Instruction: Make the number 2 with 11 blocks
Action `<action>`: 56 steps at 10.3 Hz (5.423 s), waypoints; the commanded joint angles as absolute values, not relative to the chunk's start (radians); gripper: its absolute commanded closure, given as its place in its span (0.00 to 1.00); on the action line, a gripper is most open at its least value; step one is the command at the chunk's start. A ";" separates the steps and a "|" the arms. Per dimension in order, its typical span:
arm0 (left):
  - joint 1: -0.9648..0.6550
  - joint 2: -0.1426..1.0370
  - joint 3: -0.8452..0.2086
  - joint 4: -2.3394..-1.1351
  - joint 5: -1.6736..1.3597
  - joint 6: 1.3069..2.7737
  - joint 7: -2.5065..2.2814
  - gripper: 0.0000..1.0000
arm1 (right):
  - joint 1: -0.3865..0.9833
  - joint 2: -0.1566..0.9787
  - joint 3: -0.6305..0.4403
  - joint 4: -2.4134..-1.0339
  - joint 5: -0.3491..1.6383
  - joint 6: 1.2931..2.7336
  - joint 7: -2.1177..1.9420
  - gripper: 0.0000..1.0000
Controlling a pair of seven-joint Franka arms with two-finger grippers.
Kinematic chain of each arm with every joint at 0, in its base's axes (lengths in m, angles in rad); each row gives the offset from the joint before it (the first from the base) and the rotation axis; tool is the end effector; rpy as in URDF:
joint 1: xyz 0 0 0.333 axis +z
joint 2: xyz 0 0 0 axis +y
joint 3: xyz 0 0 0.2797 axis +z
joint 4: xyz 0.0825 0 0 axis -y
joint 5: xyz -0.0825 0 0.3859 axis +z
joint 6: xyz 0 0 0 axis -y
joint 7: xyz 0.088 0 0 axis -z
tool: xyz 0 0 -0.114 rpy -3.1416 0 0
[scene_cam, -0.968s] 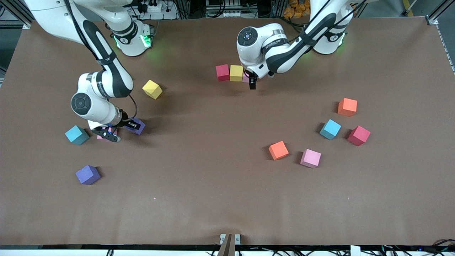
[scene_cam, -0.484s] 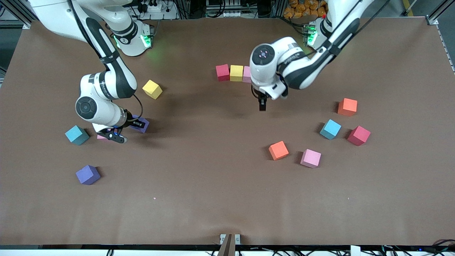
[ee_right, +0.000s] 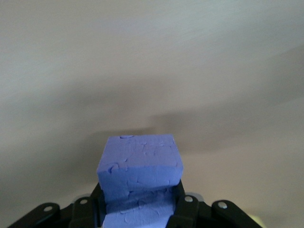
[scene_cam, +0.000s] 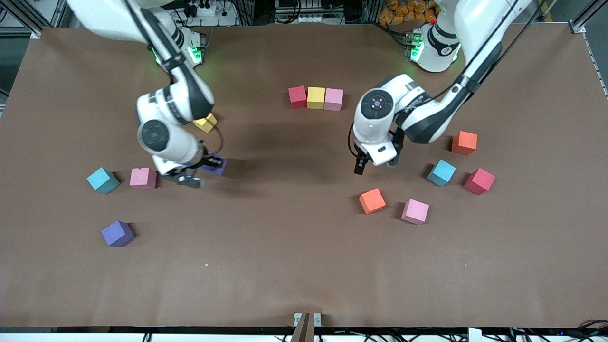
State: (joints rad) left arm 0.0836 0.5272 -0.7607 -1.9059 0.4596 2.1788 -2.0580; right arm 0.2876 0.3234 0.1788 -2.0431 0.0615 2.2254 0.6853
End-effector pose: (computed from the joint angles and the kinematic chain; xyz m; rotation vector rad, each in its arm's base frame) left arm 0.4876 -0.3541 0.2396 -2.5756 -1.6717 0.0128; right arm 0.5059 0.2578 0.2319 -3.0908 0.4118 0.2673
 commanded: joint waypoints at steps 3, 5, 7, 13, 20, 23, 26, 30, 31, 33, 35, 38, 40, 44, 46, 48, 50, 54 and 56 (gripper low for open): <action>0.067 0.693 -0.733 -1.712 0.564 2.155 -1.719 0.00 | 0.445 0.446 0.238 -1.843 0.049 2.217 0.905 0.83; 0.069 0.692 -0.732 -1.707 0.569 2.155 -1.556 0.00 | 0.556 0.549 0.236 -1.714 0.014 2.214 1.021 0.88; 0.071 0.692 -0.709 -1.707 0.572 2.155 -1.472 0.00 | 0.635 0.632 0.238 -1.613 -0.070 2.210 1.126 0.89; 0.064 0.756 -0.663 -1.623 0.566 2.157 -1.307 0.00 | 0.756 0.703 0.277 -1.552 -0.100 2.209 1.137 0.92; -0.011 0.802 -0.580 -1.595 0.572 2.230 -1.305 0.00 | 0.762 0.732 0.345 -1.555 -0.100 2.154 1.247 0.92; -0.009 0.813 -0.580 -1.595 0.572 2.256 -1.313 0.00 | 0.784 0.747 0.345 -1.549 -0.117 2.161 1.249 0.92; -0.006 0.818 -0.578 -1.595 0.572 2.275 -1.313 0.00 | 0.801 0.768 0.344 -1.511 -0.117 2.158 1.249 0.92; -0.005 0.815 -0.552 -1.595 0.565 2.276 -1.310 1.00 | 0.827 0.787 0.337 -1.497 -0.138 2.161 1.249 0.92; -0.003 0.810 -0.552 -1.595 0.561 2.276 -1.313 1.00 | 0.827 0.788 0.337 -1.496 -0.140 2.161 1.249 0.92; 0.009 0.789 -0.557 -1.598 0.560 2.273 -1.315 1.00 | 0.834 0.798 0.337 -1.488 -0.141 2.161 1.249 0.92; 0.012 0.772 -0.561 -1.598 0.558 2.266 -1.313 1.00 | 0.842 0.798 0.336 -1.483 -0.143 2.161 1.249 0.92; 0.014 0.769 -0.569 -1.597 0.557 2.260 -1.313 1.00 | 0.844 0.799 0.336 -1.483 -0.143 2.161 1.249 0.89; 0.012 0.769 -0.569 -1.597 0.558 2.255 -1.313 1.00 | 0.844 0.799 0.336 -1.483 -0.156 2.158 1.247 0.76; 0.012 0.769 -0.572 -1.597 0.558 2.256 -1.313 1.00 | 0.839 0.796 0.336 -1.473 -0.167 2.148 1.244 0.00; 0.012 0.769 -0.572 -1.597 0.558 2.256 -1.313 1.00 | 0.830 0.792 0.337 -1.407 -0.156 2.059 1.243 0.00; 0.011 0.767 -0.595 -1.601 0.558 2.250 -1.315 1.00 | 0.806 0.764 0.345 -1.349 -0.149 1.958 1.239 0.00; 0.009 0.759 -0.650 -1.605 0.558 2.183 -1.321 1.00 | 0.732 0.689 0.362 -1.356 -0.138 1.883 1.233 0.00; 0.005 0.752 -0.689 -1.643 0.560 2.168 -1.327 1.00 | 0.450 0.498 0.382 -1.414 -0.095 1.605 0.998 0.00; 0.003 0.741 -0.692 -1.657 0.560 2.167 -1.331 1.00 | 0.309 0.401 0.379 -1.509 -0.084 1.574 0.863 0.00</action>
State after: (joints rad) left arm -0.0046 0.7820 -0.6875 -1.6183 0.5489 2.1772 -1.3169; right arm 0.4037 0.5008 0.3589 -1.3756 -0.1089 1.5644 0.9352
